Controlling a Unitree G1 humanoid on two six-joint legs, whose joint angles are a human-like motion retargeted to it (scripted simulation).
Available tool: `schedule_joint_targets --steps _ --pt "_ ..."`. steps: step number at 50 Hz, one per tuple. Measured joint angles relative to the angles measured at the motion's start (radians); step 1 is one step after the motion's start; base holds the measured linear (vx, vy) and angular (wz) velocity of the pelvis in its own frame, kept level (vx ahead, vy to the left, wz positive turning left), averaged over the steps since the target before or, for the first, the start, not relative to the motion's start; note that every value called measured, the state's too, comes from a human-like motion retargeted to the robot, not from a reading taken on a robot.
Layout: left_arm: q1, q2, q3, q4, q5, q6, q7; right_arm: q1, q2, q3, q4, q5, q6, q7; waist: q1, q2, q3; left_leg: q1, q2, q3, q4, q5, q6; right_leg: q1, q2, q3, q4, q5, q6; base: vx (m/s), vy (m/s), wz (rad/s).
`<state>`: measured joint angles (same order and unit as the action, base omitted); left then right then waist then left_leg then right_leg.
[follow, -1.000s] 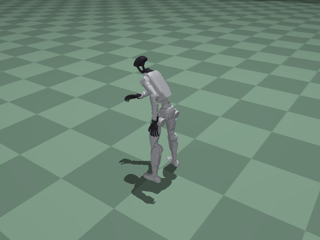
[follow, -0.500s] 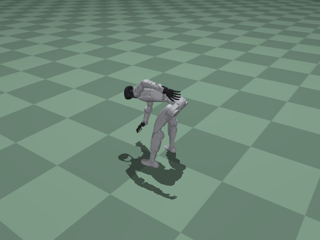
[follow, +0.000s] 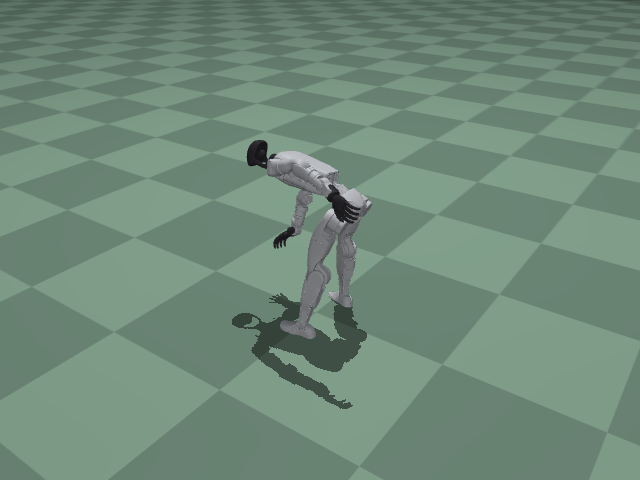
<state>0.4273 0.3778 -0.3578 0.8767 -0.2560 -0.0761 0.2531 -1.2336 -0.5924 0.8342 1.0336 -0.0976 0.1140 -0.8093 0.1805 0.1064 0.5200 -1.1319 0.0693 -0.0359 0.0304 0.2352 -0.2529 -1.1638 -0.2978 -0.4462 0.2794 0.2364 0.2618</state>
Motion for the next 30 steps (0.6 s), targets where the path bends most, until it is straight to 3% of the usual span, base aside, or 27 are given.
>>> schedule_joint_targets --steps 7,18,30 --pt "-0.096 -0.042 0.090 0.014 0.065 0.023 0.054 0.337 0.028 -0.080 -0.432 -0.054 -0.086 0.121 -0.059 -0.039 -0.013 0.306 -0.021 0.009 0.102 -0.126 0.035 0.325 -0.031 0.019 0.062 -0.112 -0.025 0.09 0.03 -0.08" --pt "-0.203 -0.052 0.176 0.045 0.052 0.057 0.008 0.674 -0.024 -0.187 -0.961 0.067 -0.198 0.515 -0.065 -0.129 -0.175 0.770 -0.013 0.051 0.204 -0.339 0.077 0.817 -0.020 0.054 0.052 -0.252 -0.028 0.22 0.02 -0.28" --pt "-0.335 -0.043 0.198 0.086 0.130 0.074 0.009 0.810 -0.063 -0.252 -1.274 0.140 -0.226 0.724 -0.021 -0.158 -0.292 1.163 0.000 0.119 0.072 -0.389 0.072 1.172 0.023 0.087 -0.094 -0.287 -0.025 0.17 0.01 -0.31"
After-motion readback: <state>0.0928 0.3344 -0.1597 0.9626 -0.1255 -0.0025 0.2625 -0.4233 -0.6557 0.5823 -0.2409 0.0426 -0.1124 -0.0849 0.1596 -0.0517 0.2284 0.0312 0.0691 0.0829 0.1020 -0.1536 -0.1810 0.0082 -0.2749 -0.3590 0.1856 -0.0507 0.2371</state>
